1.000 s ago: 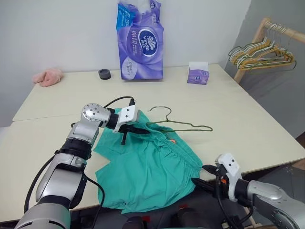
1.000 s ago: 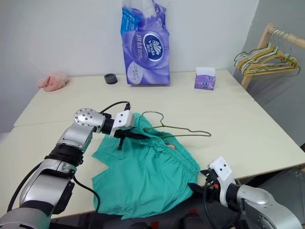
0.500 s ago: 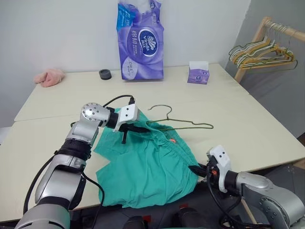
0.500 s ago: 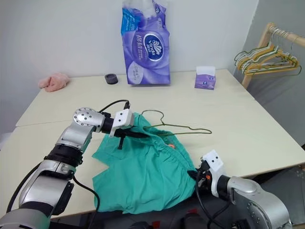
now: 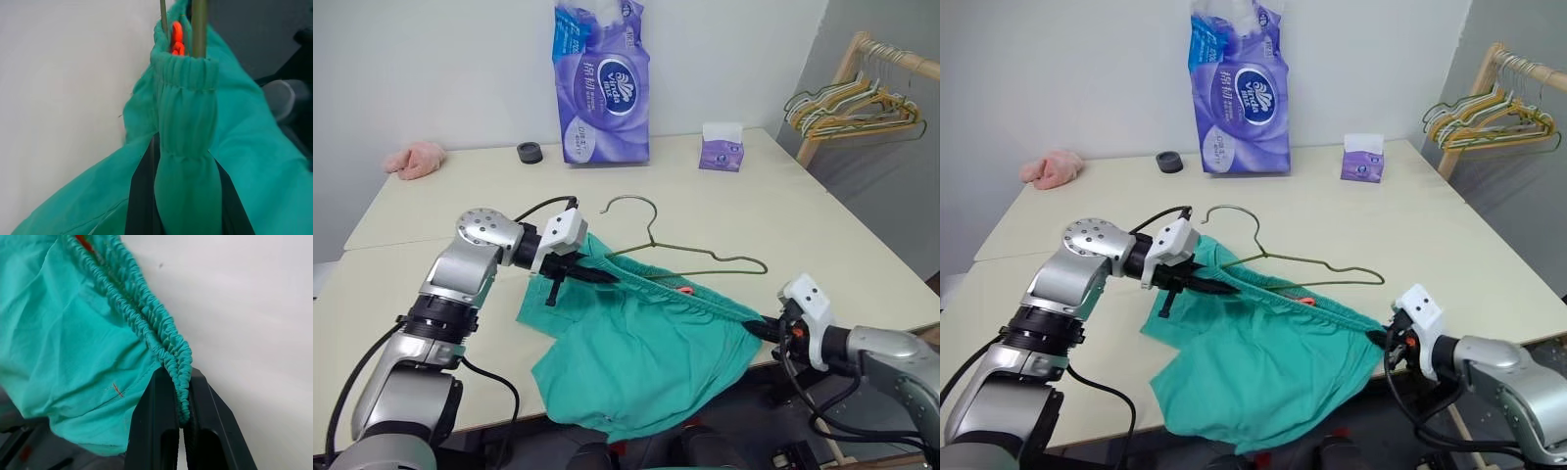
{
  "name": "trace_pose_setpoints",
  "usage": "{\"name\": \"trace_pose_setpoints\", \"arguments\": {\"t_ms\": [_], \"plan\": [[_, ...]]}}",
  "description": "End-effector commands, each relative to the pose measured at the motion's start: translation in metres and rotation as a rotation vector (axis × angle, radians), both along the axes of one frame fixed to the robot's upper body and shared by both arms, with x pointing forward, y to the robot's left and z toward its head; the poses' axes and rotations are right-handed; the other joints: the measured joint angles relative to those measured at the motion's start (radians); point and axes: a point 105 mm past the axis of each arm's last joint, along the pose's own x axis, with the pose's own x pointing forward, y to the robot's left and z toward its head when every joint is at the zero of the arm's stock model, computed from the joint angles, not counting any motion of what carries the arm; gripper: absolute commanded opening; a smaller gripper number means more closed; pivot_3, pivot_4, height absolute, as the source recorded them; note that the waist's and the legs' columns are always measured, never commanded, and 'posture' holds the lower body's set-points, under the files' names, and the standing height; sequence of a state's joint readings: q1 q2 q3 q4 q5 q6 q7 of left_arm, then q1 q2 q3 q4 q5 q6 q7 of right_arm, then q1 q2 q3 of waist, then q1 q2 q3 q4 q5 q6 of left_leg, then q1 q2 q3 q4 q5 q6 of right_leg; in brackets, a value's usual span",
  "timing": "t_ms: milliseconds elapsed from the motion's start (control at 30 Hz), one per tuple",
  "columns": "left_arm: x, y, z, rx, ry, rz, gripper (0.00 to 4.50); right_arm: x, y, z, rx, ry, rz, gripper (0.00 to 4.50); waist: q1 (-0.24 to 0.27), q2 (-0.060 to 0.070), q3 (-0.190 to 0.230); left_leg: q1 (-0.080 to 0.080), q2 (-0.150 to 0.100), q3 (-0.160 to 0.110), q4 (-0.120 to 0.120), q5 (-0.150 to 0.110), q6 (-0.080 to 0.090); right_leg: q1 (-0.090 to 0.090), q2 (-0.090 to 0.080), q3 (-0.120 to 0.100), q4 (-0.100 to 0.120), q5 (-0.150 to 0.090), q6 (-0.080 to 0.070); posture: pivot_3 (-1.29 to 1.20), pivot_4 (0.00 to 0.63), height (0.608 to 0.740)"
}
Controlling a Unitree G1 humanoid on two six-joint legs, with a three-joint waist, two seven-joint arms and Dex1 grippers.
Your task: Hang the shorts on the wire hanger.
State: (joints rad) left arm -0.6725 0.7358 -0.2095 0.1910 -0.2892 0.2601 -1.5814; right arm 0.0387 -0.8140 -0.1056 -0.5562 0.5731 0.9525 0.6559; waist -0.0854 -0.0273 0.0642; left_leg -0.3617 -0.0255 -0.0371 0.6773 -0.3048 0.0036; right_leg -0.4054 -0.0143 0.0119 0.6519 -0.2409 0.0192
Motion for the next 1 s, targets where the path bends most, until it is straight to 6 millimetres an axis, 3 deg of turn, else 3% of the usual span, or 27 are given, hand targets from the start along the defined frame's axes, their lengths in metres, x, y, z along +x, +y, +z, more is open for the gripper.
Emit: {"name": "trace_pose_setpoints", "arguments": {"t_ms": [33,167,333,500,633,833,1000], "plan": [[-0.006,0.012,0.003,0.068,-0.015,-0.014,0.00,0.008,-0.018,0.007,-0.042,-0.013,-0.028,0.05,0.000,0.000,0.000,0.000,0.000,0.000,0.000,0.000,0.000,0.000,0.000,0.000,0.000,0.000,0.000,-0.16,0.052,0.740],[-0.005,0.022,-0.012,0.169,-0.033,-0.021,0.00,0.010,-0.021,0.009,-0.076,-0.011,0.021,0.05,0.001,0.002,0.001,0.001,0.000,0.002,0.000,0.000,0.000,0.000,0.000,0.002,0.000,0.000,0.000,-0.15,0.054,0.740],[0.011,0.025,-0.020,0.195,-0.105,0.036,0.00,0.014,-0.019,0.019,-0.124,-0.047,0.104,0.05,0.004,0.004,0.003,0.000,0.000,0.003,0.000,0.000,0.000,0.000,0.000,0.002,-0.001,0.000,0.001,-0.16,0.057,0.740],[0.022,0.020,-0.024,0.179,-0.164,0.068,0.00,0.019,-0.002,0.026,-0.159,-0.099,0.226,0.05,0.003,0.005,0.004,0.000,0.000,0.004,0.001,0.000,0.001,0.000,0.000,0.003,-0.001,0.000,0.001,-0.16,0.057,0.740],[0.016,0.021,-0.030,0.200,-0.144,0.037,0.00,0.021,0.010,0.027,-0.159,-0.116,0.276,0.05,0.002,0.006,0.004,0.000,0.000,0.004,0.000,-0.001,0.001,0.000,0.000,0.003,-0.001,0.001,0.000,-0.15,0.057,0.740],[0.015,0.028,-0.034,0.236,-0.134,0.041,0.00,0.019,0.011,0.029,-0.188,-0.131,0.315,0.05,0.003,0.006,0.004,0.000,0.000,0.004,0.001,-0.001,0.001,0.000,0.000,0.003,-0.001,0.001,0.000,-0.15,0.056,0.740],[0.017,0.022,-0.038,0.241,-0.157,0.040,0.00,0.022,0.020,0.041,-0.237,-0.183,0.381,0.05,0.002,0.006,0.004,0.000,0.000,0.004,0.001,-0.001,0.001,0.000,0.000,0.004,-0.001,0.001,0.000,-0.16,0.055,0.740]]}}
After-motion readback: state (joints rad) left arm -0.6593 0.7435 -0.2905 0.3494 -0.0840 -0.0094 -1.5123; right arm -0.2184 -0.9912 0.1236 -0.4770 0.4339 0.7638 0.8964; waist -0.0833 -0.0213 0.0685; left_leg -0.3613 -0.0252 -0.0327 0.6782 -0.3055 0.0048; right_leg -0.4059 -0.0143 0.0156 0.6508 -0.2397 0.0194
